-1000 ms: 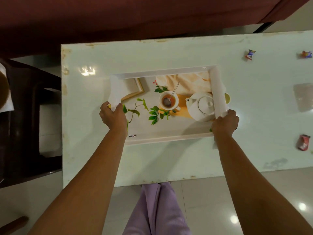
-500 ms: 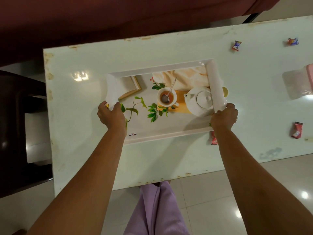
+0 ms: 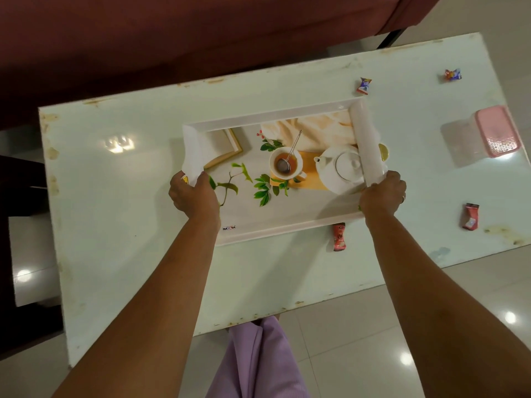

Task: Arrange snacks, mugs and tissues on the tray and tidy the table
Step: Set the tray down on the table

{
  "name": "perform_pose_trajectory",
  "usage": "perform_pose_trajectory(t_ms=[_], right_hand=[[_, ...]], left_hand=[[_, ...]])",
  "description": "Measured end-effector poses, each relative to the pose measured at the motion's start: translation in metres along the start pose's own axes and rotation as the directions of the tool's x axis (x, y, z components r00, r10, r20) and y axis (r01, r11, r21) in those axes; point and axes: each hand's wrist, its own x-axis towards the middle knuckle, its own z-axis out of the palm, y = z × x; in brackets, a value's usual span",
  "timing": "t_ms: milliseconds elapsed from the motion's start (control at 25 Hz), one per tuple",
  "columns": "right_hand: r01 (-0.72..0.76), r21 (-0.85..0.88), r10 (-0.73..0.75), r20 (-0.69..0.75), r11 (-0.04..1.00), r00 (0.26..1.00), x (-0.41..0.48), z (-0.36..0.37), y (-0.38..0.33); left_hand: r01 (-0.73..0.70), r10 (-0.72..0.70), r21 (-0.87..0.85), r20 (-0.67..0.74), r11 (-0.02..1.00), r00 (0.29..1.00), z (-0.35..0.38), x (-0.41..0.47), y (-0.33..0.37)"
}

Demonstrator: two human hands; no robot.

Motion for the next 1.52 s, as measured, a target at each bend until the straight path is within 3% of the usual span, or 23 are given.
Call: perform_pose_trajectory(t_ms=[400,640,1040,1240,1360,1520], right_hand=[[0.062,0.008,-0.062,0.085,0.998,0.994,-0.045,0.046,-0.025],[0.079,-0.020,-0.076,0.120,0.997,0.990,-0.071,0.064,-0.042],[0.101,-0.078,-0.091,0.128,0.992,0.988,-0.088,0.077,-0.046],[0.201,-0.111,-0.188,0.118,0.973,0.975,-0.107,0.073,-0.058],[0.412,-0.159,-0.387,0.164,0.897,0.907,-0.136,0.068,-0.083],[0.686,-0.071,-0.640,0.298,0.725,0.708,-0.190,0.060,-0.142]], left_hand=[[0.005,-0.008,-0.011,-0.222,1.000,0.975,-0.050,0.045,-0.016],[-0.005,0.006,0.006,-0.286,1.000,0.958,-0.075,0.070,-0.019],[0.018,0.011,0.100,-0.279,0.995,0.960,-0.090,0.081,-0.034],[-0.105,0.185,0.310,-0.241,0.945,0.953,-0.094,0.069,-0.028],[-0.197,0.297,0.432,-0.177,0.880,0.938,-0.093,0.056,-0.010],[-0.360,0.452,0.441,-0.122,0.822,0.884,-0.115,0.044,0.031]])
